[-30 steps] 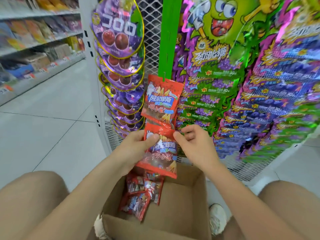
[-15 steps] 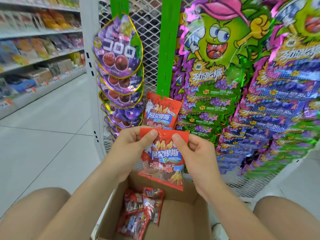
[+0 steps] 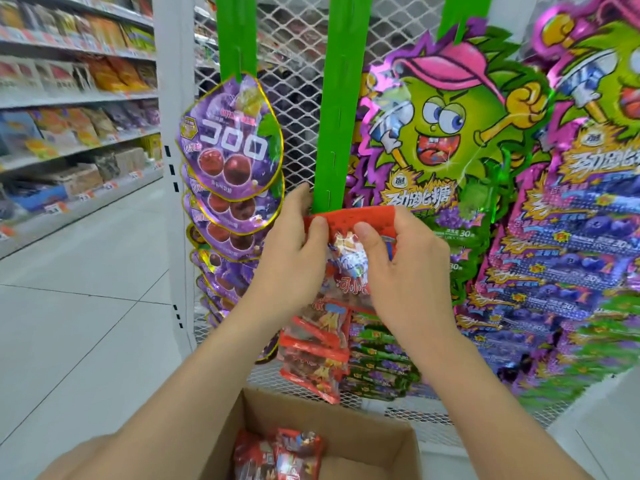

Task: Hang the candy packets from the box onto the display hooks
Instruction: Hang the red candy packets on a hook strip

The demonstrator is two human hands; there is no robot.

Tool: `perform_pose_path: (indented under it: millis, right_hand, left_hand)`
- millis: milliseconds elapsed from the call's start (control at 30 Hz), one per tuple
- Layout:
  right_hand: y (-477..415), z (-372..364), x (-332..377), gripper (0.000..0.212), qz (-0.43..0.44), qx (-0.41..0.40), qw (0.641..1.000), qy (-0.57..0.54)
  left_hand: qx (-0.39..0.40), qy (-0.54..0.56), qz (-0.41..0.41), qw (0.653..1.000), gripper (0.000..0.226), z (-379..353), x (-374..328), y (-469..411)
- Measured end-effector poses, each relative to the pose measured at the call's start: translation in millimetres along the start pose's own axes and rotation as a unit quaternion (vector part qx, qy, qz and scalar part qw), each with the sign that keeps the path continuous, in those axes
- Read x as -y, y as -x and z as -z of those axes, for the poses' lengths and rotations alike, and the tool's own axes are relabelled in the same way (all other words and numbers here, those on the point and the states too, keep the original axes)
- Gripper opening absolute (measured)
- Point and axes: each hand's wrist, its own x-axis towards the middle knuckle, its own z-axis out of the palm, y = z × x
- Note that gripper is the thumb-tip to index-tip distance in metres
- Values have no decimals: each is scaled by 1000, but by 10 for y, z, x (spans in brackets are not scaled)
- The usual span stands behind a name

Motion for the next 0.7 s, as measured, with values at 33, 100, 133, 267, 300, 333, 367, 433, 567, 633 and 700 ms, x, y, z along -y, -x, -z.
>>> perform_pose_path:
  millis: [33, 100, 133, 267, 300, 333, 367, 433, 567, 633, 700]
  right_hand:
    - [-50, -8, 2, 20, 8, 1, 1000, 13]
    - [-110, -11, 12, 22, 6, 3, 1000, 25]
    - [-121, -10, 13, 22, 3, -1, 1000, 20]
    - [-113, -18, 75, 17, -24, -11, 998, -56]
    - [-111, -23, 103, 17, -37, -13, 997, -70]
    - [-110, -27, 130, 17, -48, -17, 995, -83]
    - [-110, -30, 160, 17, -56, -22, 994, -96]
    - [-109, -31, 217, 19, -65, -31, 991, -110]
    - [-100, -69, 285, 27, -89, -36, 989, -112]
    - [-102, -91, 294, 32, -104, -35, 987, -118]
    - [-104, -105, 290, 34, -113, -33, 986, -122]
  left_hand:
    - [-6, 2, 8, 1000, 44, -4, -10, -39]
    - [-23, 5, 1, 1000, 40, 8, -38, -69]
    - [-32, 11, -3, 999, 35, 18, -54, -60]
    - [-61, 44, 16, 997, 20, 106, -200, 5]
    - [-64, 53, 21, 996, 21, 137, -257, 16]
    - [-63, 63, 29, 996, 23, 168, -305, 15]
    - [-53, 76, 39, 995, 24, 195, -352, 18]
    - [-23, 97, 54, 994, 28, 228, -431, 35]
    - [-10, 126, 81, 989, 26, 228, -493, 57]
    - [-7, 134, 95, 986, 26, 234, -508, 50]
    - [-1, 137, 107, 985, 28, 242, -498, 32]
